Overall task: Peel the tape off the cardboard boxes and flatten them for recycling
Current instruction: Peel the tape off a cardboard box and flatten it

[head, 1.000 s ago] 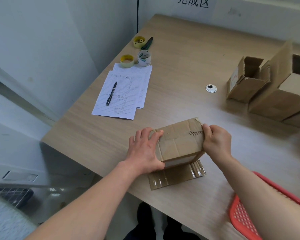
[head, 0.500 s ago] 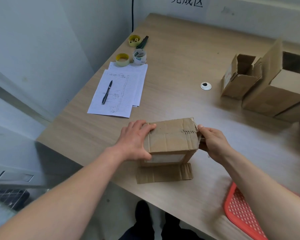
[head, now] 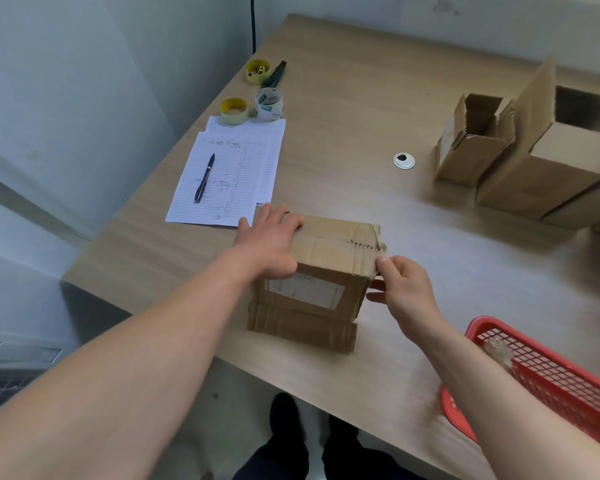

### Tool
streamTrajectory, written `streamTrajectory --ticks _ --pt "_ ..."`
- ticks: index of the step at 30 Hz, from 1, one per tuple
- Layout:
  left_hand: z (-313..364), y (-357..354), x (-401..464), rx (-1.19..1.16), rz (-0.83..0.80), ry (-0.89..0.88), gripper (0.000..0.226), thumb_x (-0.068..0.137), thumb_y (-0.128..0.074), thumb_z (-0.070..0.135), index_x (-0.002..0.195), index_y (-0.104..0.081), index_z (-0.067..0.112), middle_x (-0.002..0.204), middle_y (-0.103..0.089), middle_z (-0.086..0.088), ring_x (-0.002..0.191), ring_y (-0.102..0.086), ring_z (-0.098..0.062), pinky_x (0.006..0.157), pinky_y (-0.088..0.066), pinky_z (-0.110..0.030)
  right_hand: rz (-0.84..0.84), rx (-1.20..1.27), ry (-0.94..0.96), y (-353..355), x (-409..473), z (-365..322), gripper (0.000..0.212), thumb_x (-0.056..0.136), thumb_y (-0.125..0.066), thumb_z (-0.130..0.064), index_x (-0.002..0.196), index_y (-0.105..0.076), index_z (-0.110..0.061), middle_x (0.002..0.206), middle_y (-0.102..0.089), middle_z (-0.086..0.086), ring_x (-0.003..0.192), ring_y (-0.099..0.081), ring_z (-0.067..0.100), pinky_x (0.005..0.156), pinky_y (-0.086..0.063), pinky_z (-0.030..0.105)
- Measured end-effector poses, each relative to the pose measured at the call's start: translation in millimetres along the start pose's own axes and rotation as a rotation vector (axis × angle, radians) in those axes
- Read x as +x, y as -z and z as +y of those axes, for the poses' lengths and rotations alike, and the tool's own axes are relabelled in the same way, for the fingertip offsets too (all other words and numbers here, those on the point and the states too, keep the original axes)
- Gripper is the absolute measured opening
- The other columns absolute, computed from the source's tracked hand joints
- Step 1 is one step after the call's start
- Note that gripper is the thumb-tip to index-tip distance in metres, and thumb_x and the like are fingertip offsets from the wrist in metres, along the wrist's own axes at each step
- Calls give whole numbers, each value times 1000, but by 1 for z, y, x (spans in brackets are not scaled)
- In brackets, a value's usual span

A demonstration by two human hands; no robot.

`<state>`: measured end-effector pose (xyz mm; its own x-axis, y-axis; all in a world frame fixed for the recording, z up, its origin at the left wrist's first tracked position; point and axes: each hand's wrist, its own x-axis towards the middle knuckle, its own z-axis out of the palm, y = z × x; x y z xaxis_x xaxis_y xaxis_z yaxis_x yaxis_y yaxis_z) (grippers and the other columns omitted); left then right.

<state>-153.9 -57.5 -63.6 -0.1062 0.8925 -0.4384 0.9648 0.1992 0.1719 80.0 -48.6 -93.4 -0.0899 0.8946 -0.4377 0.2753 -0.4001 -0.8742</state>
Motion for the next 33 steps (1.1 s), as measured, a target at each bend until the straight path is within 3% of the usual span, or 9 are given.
streamTrajectory --ticks 4,8,10,13,17,21,24,28,33 --pt "4 16 7 -8 -27 -5 85 68 -56 14 148 -32 30 150 -33 4 146 -17 -23 115 -18 -61 -43 97 -59 3 5 -10 37 107 -45 -23 98 -57 11 99 -70 24 79 -69 35 71 -61 45" --pt "-1 35 13 16 -135 25 75 66 -48 20 139 -46 38 148 -45 -4 149 -13 -27 113 -15 -60 -162 235 -208 11 4 -18 37 106 -44 -19 113 -57 16 102 -65 23 79 -71 40 52 -59 28" --pt "3 43 14 113 -72 5 66 71 -48 26 136 -47 37 153 -37 -6 151 -7 -29 113 -13 -64 -184 301 -310 12 2 -18 31 106 -44 -18 103 -59 9 98 -64 22 78 -72 40 48 -57 27" --pt "21 31 7 197 80 -85 71 87 -49 41 153 -24 35 167 -3 -2 153 6 -28 117 -5 -64 -116 450 -459 4 3 -16 27 105 -43 -18 85 -52 -2 89 -65 18 67 -74 28 44 -56 26" --pt "35 -29 -8 93 -40 -121 72 97 -35 63 157 -1 42 166 17 5 152 16 -26 117 -5 -65 -12 345 -505 -6 2 5 25 101 -46 -18 81 -53 -5 81 -66 20 61 -72 27 47 -59 32" --pt "43 -54 -8 88 -57 -124 72 97 -31 66 156 3 43 165 22 6 151 21 -25 116 -2 -65 116 -197 -318 9 -1 34 48 97 -48 -46 90 -66 -3 95 -69 17 82 -71 33 74 -60 48" --pt "42 -51 -1 82 -71 -112 73 97 -32 67 156 4 44 165 22 6 151 22 -25 116 0 -65 203 -498 21 23 -8 37 51 98 -53 -47 135 -59 -13 127 -64 10 114 -61 27 100 -45 39" --pt "42 -55 0 81 -63 -106 74 96 -32 67 156 5 44 164 23 6 151 23 -25 116 -1 -65 203 -596 544 20 -6 37 33 88 -75 -20 121 -72 -21 112 -63 2 96 -63 22 82 -52 36" --pt "43 -55 0 66 -67 -102 75 95 -33 68 155 5 45 164 23 7 150 23 -24 116 1 -65 156 -792 555 11 4 29 12 90 -72 -19 99 -78 -15 95 -63 3 75 -59 23 65 -38 28"
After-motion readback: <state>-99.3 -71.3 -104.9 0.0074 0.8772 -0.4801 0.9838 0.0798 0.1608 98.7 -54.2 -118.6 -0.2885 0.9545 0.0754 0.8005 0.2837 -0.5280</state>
